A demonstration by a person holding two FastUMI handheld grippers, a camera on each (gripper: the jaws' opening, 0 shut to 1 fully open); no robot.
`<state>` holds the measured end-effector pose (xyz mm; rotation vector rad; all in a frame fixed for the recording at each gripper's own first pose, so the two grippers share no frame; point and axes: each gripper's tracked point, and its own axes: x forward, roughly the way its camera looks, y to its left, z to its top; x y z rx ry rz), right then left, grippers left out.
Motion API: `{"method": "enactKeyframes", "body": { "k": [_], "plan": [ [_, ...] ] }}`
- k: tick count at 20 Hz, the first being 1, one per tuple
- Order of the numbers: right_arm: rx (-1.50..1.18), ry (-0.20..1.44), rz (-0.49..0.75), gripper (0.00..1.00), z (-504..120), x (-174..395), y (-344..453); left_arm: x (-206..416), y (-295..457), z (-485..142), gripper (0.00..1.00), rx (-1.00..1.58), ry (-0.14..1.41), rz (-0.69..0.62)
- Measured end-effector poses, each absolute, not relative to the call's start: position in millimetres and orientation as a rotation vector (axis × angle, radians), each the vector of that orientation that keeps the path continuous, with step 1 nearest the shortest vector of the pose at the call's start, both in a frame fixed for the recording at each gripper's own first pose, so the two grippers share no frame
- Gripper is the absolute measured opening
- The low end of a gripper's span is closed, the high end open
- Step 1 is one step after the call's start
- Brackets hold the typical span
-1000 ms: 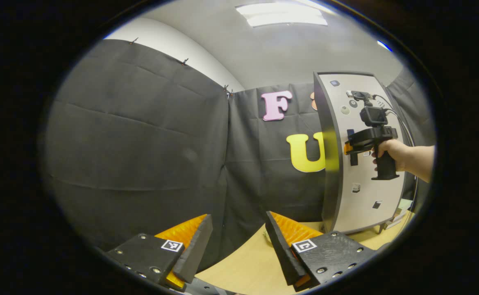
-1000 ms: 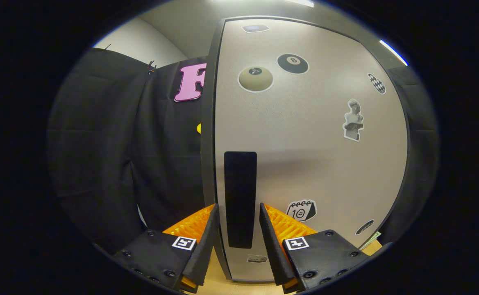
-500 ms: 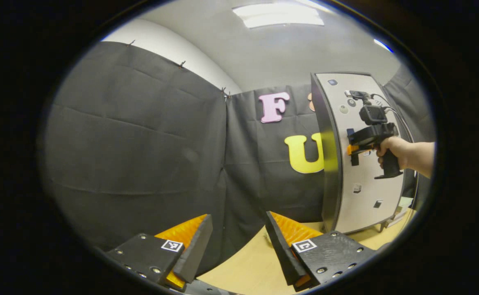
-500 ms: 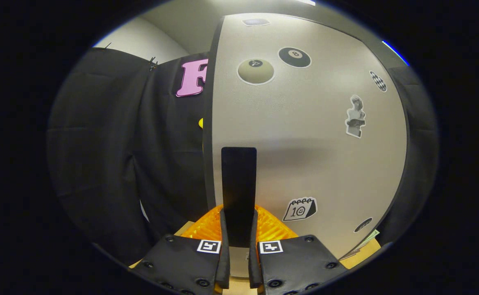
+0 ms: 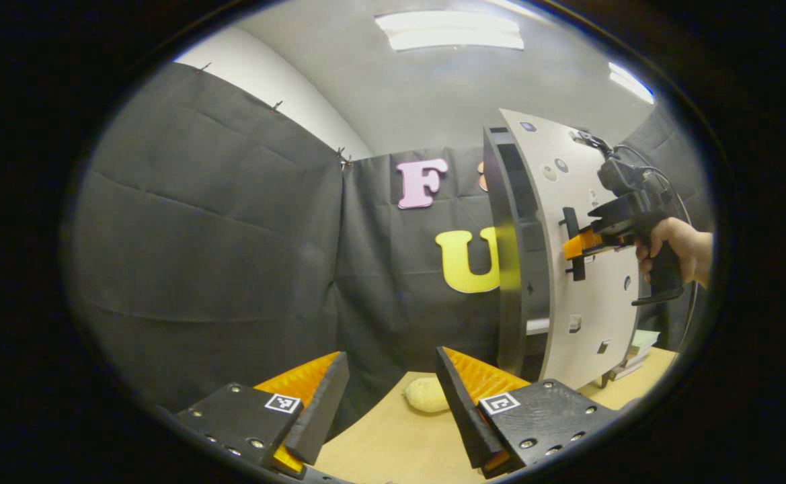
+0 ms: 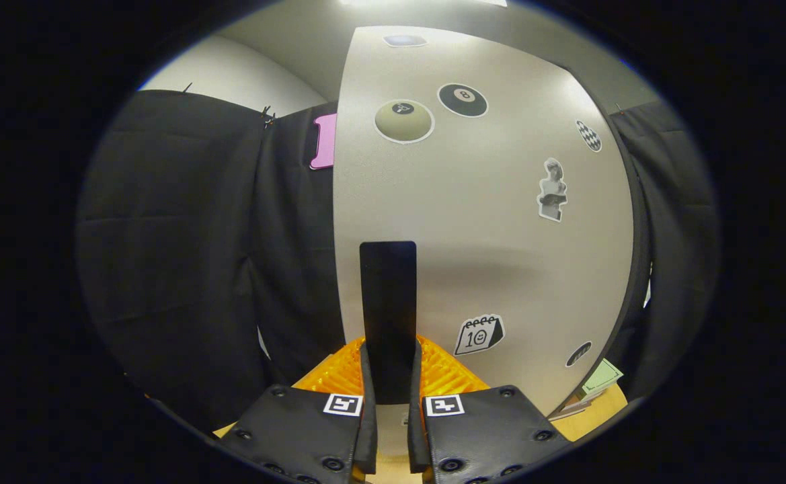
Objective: Open the cabinet door with the right hand, grasp the bottle in the cabinet with the left hand and place it on the coaster, then close the cabinet door with the right hand.
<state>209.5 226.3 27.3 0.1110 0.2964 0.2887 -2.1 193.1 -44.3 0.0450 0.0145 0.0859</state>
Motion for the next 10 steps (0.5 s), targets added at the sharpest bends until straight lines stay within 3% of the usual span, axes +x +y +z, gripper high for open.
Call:
{"method": "enactKeyframes", "body": {
  "k": [10],
  "plan": [
    [0.112,0.302,0.379,0.2,33.8,172.9,198.9,-1.1,155.7,-36.6,0.79,0.027,-0.019,-0.068]
  ]
}}
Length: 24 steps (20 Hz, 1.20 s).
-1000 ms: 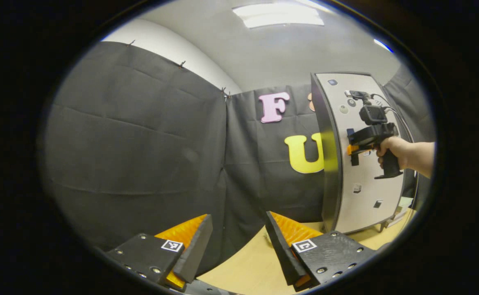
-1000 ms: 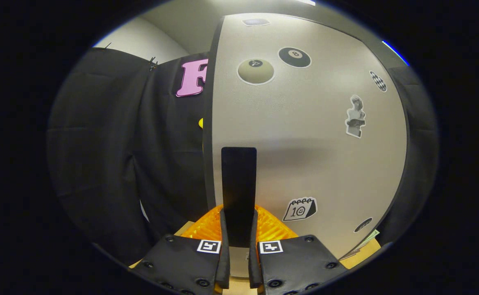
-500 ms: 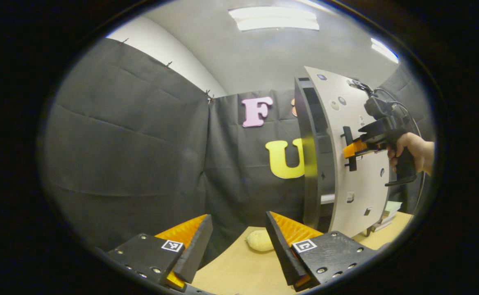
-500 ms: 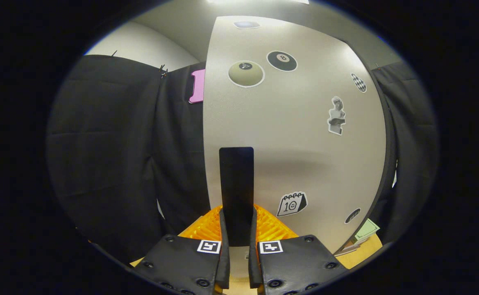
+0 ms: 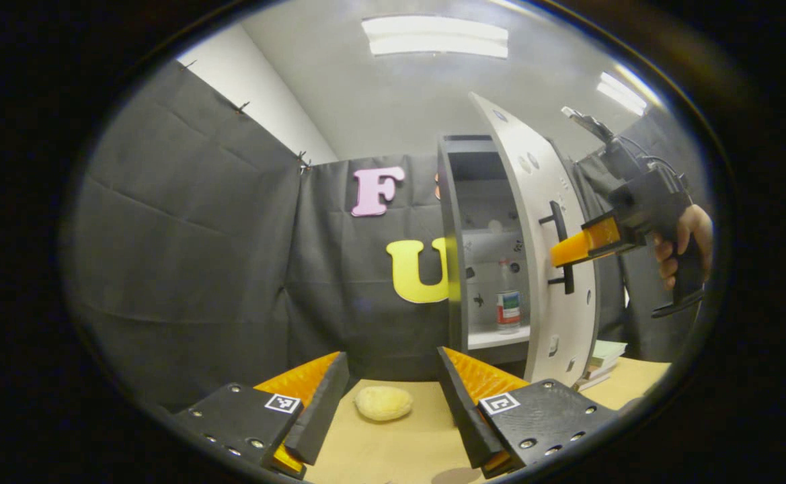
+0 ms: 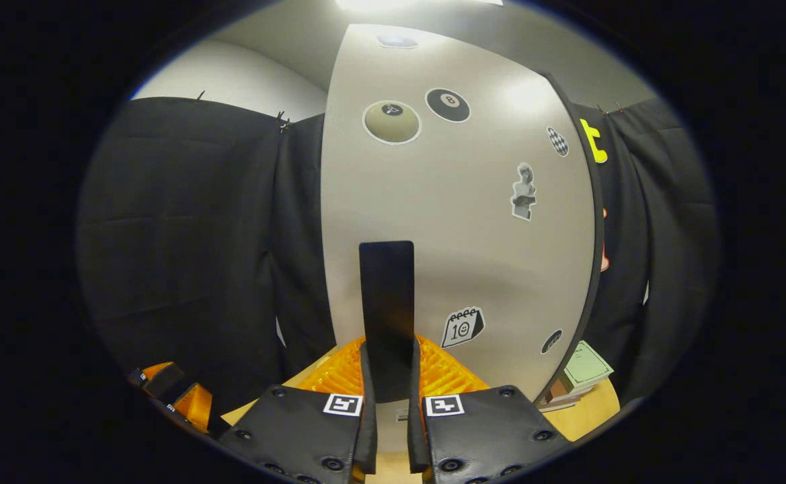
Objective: Open the cabinet door with the right hand, grasp the bottle in the cabinet with the left hand and place it on the coaster, then close the cabinet door with the right hand.
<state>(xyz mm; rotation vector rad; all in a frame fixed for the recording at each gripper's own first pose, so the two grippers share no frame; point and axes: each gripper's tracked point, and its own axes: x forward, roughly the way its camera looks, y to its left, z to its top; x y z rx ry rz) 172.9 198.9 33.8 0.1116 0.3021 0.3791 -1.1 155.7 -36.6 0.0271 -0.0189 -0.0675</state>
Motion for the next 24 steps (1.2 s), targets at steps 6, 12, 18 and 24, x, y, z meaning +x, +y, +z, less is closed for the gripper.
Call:
{"method": "enactKeyframes", "body": {
  "k": [6,12,18,24],
  "plan": [
    [0.122,0.302,0.448,0.2,32.6,166.2,180.5,-4.5,104.8,-41.0,0.79,0.026,0.009,-0.083],
    [0.131,0.301,0.504,0.19,33.3,160.3,160.0,-6.0,66.8,-37.0,0.79,0.036,0.015,-0.092],
    [0.116,0.297,0.527,0.2,30.8,155.6,138.4,-3.8,7.9,-23.7,0.79,0.051,-0.007,-0.146],
    [0.128,0.297,0.481,0.19,30.9,149.9,111.1,-11.8,-51.0,-17.2,0.79,0.046,-0.016,-0.213]
  ]
}}
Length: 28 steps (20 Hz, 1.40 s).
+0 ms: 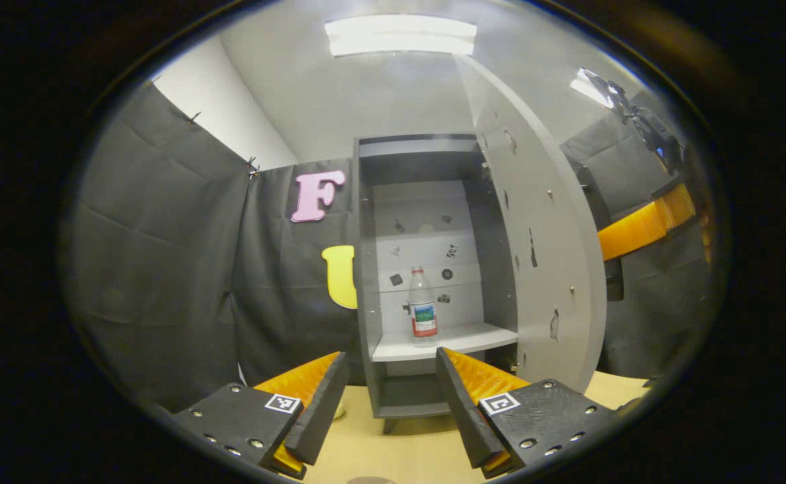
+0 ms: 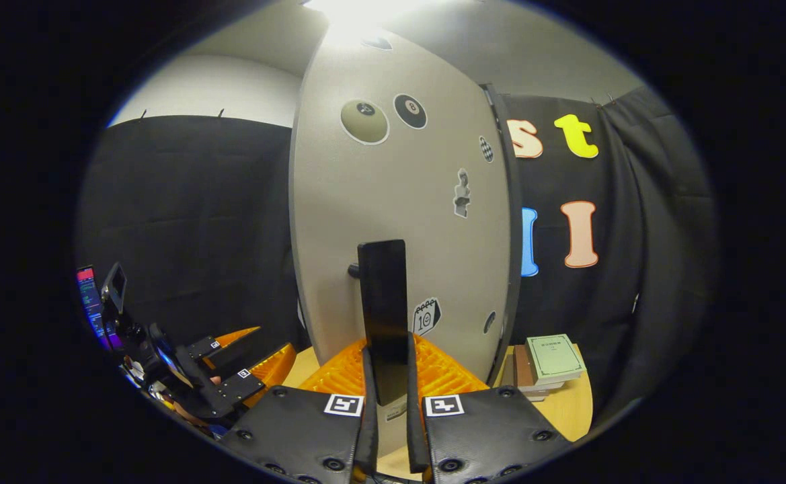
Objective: Open the cabinet door with the right hand, grasp the bottle in the cabinet with the left hand and place it on the coaster, then close the cabinet door with the right hand.
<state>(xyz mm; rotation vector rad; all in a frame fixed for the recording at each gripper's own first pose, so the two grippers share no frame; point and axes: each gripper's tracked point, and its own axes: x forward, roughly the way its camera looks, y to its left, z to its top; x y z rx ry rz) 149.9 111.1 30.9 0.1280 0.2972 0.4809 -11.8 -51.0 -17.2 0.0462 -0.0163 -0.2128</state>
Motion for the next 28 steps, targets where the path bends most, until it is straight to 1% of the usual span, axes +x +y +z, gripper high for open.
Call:
{"method": "enactKeyframes", "body": {
  "k": [3,4,5,6,8,10,13,14,15,17,18,19,21,23,25,26,27,28],
  "plan": [
    [0.122,0.29,0.442,0.19,30.6,151.9,99.3,-13.7,-76.7,-17.8,0.79,0.048,-0.02,-0.239],
    [0.119,0.289,0.431,0.17,30.1,152.8,95.7,-15.4,-85.5,-16.4,0.81,0.046,-0.021,-0.247],
    [0.121,0.287,0.42,0.19,29.9,153.0,91.6,-17.2,-94.3,-17.3,0.79,0.045,-0.021,-0.255],
    [0.119,0.287,0.411,0.17,29.4,153.3,88.0,-19.6,-101.8,-16.5,0.79,0.046,-0.021,-0.262],
    [0.121,0.28,0.39,0.19,29.0,154.7,80.7,-25.0,-114.6,-17.0,0.79,0.053,-0.019,-0.27],
    [0.118,0.272,0.364,0.17,28.8,157.9,72.5,-30.8,-123.4,-16.3,0.79,0.056,-0.019,-0.268],
    [0.105,0.259,0.323,0.18,25.0,163.9,60.5,-37.5,-131.0,-16.4,0.79,0.055,-0.016,-0.249],
    [0.128,0.261,0.345,0.17,24.1,163.6,63.4,-40.3,-133.1,-16.2,0.81,0.056,-0.014,-0.24],
    [0.157,0.268,0.367,0.15,24.0,161.8,68.5,-43.4,-134.5,-16.9,0.79,0.059,-0.013,-0.23],
    [0.197,0.269,0.413,0.18,27.5,160.2,75.8,-51.4,-140.1,-17.0,0.79,0.068,-0.01,-0.209],
    [0.191,0.262,0.41,0.18,28.6,162.1,73.3,-54.2,-142.7,-17.0,0.81,0.073,-0.01,-0.197],
    [0.188,0.253,0.411,0.18,29.2,163.2,70.1,-55.5,-143.4,-17.6,0.81,0.078,-0.009,-0.184],
    [0.216,0.252,0.45,0.19,29.3,156.3,75.1,-57.6,-142.7,-18.7,0.81,0.088,-0.002,-0.155],
    [0.225,0.255,0.471,0.22,28.7,149.7,73.1,-59.5,-143.2,-18.4,0.81,0.099,0.008,-0.136],
    [0.21,0.242,0.435,0.28,29.6,149.9,61.3,-54.2,-142.9,-15.0,0.81,0.111,0.006,-0.124],
    [0.197,0.231,0.406,0.28,29.0,153.1,52.9,-50.1,-142.0,-11.5,0.81,0.117,0.0,-0.122],
    [0.191,0.22,0.377,0.33,29.3,156.0,45.3,-42.5,-142.0,-7.4,0.81,0.123,-0.008,-0.121],
    [0.189,0.21,0.354,0.41,28.5,159.4,41.7,-36.2,-142.6,-3.9,0.81,0.124,-0.016,-0.125]
  ]
}}
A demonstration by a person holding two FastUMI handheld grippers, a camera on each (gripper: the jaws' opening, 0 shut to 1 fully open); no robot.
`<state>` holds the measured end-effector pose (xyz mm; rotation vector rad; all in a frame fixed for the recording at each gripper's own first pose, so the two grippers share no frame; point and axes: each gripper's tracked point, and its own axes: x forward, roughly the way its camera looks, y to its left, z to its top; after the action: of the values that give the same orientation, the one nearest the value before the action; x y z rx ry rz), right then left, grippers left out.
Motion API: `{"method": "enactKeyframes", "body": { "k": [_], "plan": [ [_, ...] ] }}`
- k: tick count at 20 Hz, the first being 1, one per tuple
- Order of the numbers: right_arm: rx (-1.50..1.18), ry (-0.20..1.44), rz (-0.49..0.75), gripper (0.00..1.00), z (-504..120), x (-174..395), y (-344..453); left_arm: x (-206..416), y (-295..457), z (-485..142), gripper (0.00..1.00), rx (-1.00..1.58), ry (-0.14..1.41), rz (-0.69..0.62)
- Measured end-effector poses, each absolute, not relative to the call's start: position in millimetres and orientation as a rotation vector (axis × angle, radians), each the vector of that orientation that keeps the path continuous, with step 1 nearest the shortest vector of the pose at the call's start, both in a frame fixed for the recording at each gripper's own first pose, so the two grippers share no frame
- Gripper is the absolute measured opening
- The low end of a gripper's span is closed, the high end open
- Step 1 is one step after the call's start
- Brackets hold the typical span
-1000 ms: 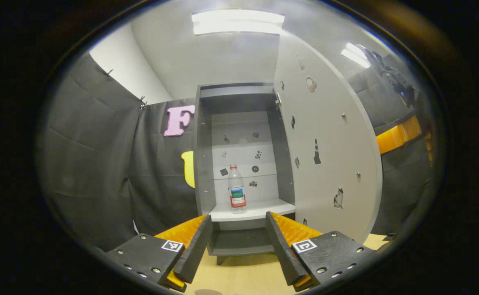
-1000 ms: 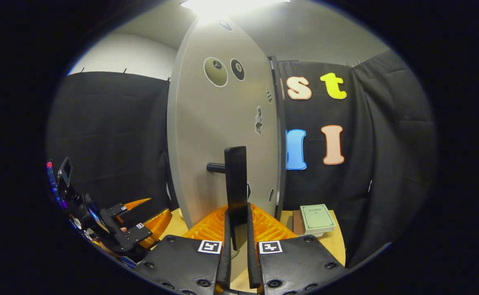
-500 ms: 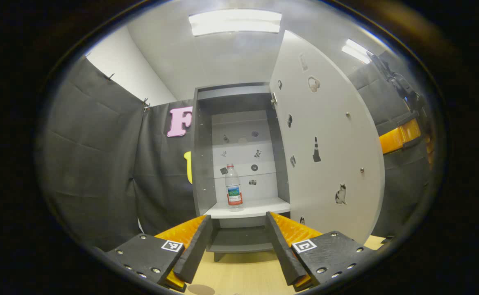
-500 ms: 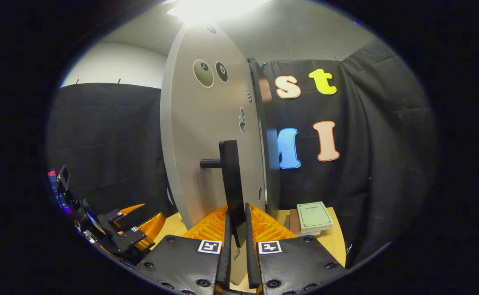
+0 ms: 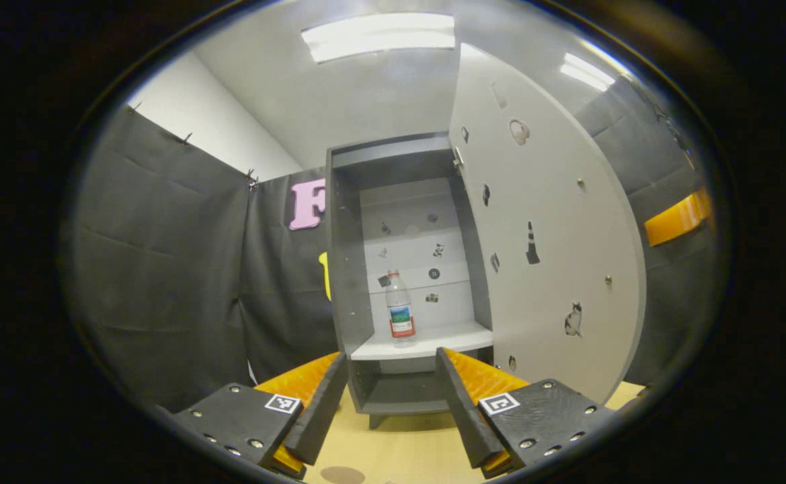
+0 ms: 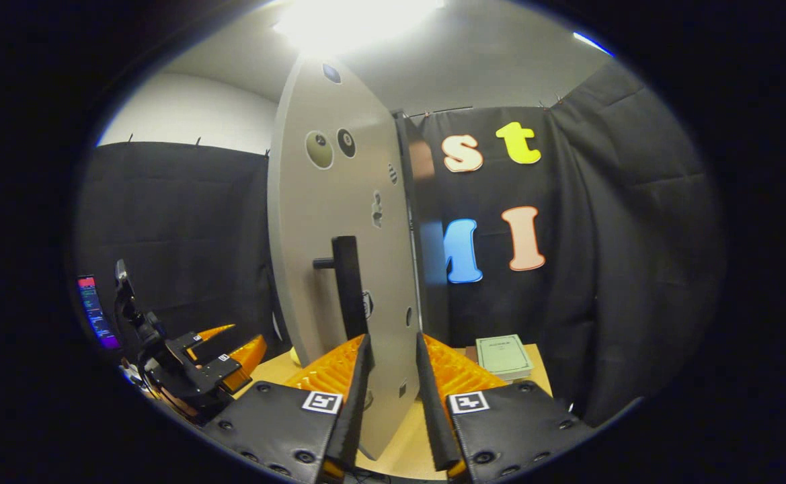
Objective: Open the cabinet door with the right hand, grasp the bottle in the cabinet with the left hand and place it on the coaster, then close the cabinet door with the right hand.
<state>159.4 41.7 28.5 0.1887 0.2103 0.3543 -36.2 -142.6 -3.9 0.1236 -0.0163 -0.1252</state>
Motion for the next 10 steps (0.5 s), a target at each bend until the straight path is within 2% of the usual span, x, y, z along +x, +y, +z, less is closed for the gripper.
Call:
{"method": "enactKeyframes", "body": {
  "k": [1,3,10],
  "plan": [
    [0.182,0.202,0.315,0.59,28.1,161.9,34.8,-28.0,-144.4,-1.9,0.79,0.119,-0.024,-0.13],
    [0.144,0.194,0.201,0.97,24.1,166.8,11.0,-8.1,-144.5,2.8,0.81,0.103,-0.033,-0.146],
    [0.15,0.263,-0.09,0.98,7.2,158.7,-28.6,93.0,-144.4,15.4,0.81,0.038,-0.075,-0.234]
  ]
}}
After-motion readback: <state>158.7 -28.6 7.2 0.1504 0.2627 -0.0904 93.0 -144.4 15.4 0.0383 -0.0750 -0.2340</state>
